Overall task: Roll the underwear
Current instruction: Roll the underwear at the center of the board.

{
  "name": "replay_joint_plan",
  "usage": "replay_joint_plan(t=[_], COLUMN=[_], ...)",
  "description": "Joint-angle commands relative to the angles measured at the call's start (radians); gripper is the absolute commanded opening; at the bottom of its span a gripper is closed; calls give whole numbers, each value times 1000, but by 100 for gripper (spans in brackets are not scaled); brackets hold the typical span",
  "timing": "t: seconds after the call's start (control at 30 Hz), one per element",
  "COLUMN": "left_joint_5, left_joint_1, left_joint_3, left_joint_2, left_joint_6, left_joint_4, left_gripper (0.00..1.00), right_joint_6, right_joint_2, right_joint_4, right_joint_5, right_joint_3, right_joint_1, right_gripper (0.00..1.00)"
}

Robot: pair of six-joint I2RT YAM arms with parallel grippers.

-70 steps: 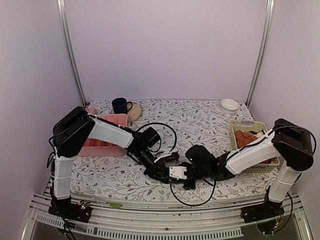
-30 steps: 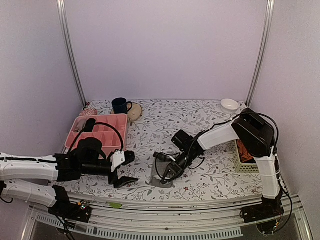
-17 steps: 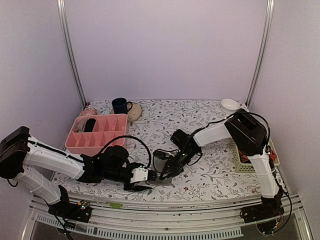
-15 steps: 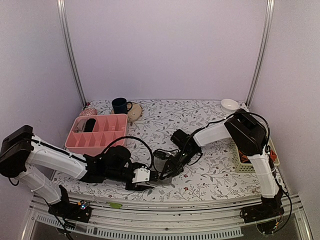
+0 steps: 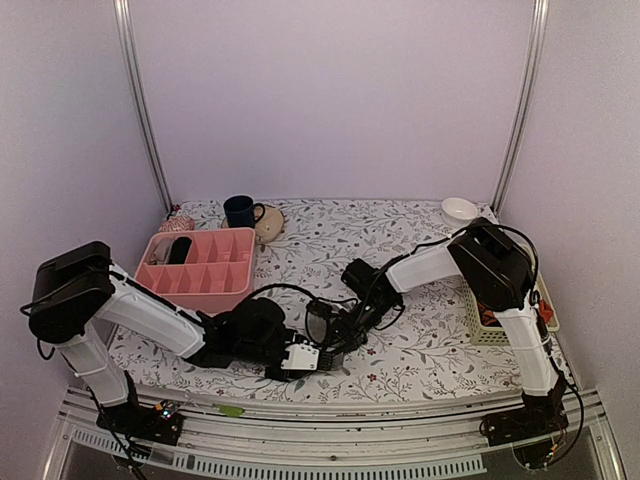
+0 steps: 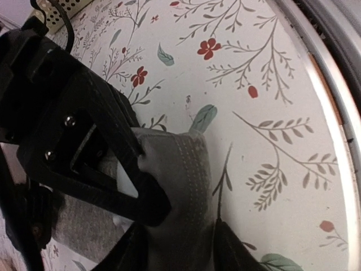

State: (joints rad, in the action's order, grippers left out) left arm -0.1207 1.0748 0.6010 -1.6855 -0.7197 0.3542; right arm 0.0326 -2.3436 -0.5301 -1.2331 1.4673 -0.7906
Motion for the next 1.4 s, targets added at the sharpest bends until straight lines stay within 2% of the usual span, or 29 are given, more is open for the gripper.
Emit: replay_joint_plan(t=[0.0, 0.1, 0.17, 0.3, 0.33, 0.47, 0.63, 0.7, 0.87, 1.0, 1.17, 1.37], left_joint_5=[19, -19, -59, -161, -187, -290, -422, -474, -557, -600, -645, -648], left_joint_1=[13, 12, 11, -7, -14, -55, -133, -157, -200, -226, -241, -247], left_joint_3=[52, 77, 83, 111, 126, 194, 288, 339, 460, 532, 580, 583], left_joint_2=[-55, -64, -49, -33, -34, -42, -79, -113, -218, -308, -373, -391], left_joint_6=[-36, -29, -25, -19, -17, -1, 23, 28, 25, 23, 25, 30], left_joint_4=[-70, -170, -216, -327, -359, -462, -575, -633, -753, -813, -851, -852], left_gripper=[30, 7, 2, 0, 0, 0, 0, 0, 0, 0, 0, 0], right_joint_6=[-22, -39, -42, 26, 35, 64, 90, 86, 17, -68, -184, -293], right_joint_2=[-92, -58, 0, 163, 212, 420, 688, 765, 920, 950, 867, 738], right_joint_4=[-31, -25, 1, 131, 170, 358, 591, 629, 661, 671, 701, 775], right_joint_5=[138, 160, 177, 230, 253, 356, 508, 551, 671, 766, 892, 980], right_joint_3=[-39, -47, -64, -157, -189, -371, -621, -685, -790, -816, -784, -724], right_joint_1=[6, 11, 26, 88, 106, 163, 168, 163, 96, -40, -196, -255], right_gripper=[0, 0, 0, 24, 28, 33, 46, 50, 52, 51, 51, 57])
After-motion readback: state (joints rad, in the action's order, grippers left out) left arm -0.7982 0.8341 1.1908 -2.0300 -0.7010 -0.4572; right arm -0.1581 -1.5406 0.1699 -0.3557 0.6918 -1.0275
